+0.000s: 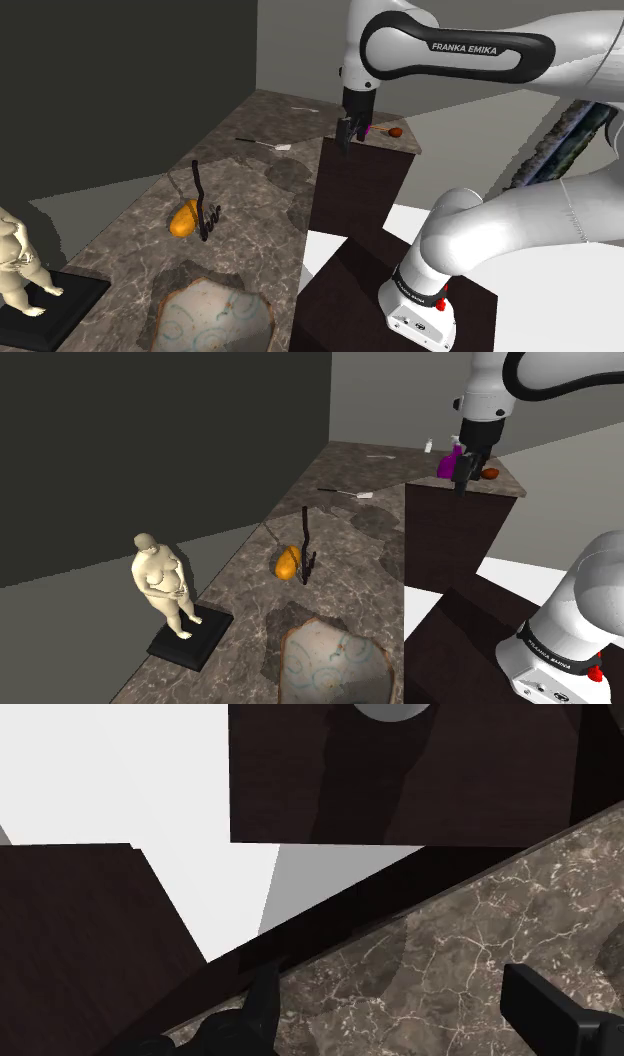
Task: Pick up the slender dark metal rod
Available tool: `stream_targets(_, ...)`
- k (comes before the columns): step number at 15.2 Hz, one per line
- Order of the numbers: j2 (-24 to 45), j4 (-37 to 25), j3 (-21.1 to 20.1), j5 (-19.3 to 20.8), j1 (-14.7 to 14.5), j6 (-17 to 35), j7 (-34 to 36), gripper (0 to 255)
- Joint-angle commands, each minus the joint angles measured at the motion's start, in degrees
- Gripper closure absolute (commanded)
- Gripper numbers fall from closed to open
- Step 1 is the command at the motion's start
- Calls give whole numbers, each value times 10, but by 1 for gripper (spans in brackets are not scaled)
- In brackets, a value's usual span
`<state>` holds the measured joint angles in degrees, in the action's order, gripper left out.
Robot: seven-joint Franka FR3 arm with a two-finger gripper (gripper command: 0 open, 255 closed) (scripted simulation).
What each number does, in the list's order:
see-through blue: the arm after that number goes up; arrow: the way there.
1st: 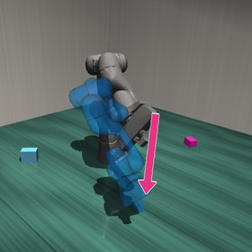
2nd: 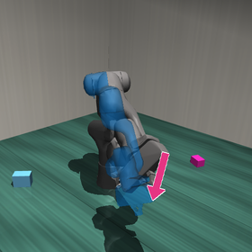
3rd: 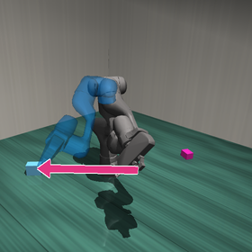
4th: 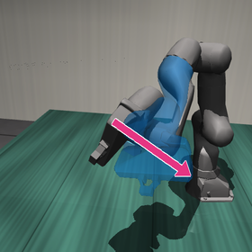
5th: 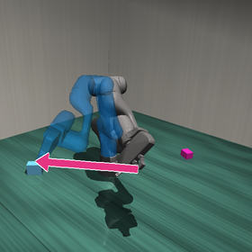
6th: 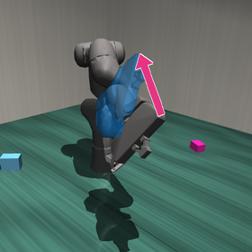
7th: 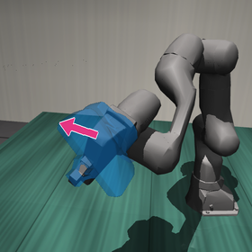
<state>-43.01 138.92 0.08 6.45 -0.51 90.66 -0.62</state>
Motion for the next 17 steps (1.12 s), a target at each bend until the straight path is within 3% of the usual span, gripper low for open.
stream_targets(1,0,0,0,0,0,0,0,0)
stream_targets(9,120,-70,-76,-74,-19,38,134,0)
stream_targets(17,267,-186,-137,-110,-29,67,261,0)
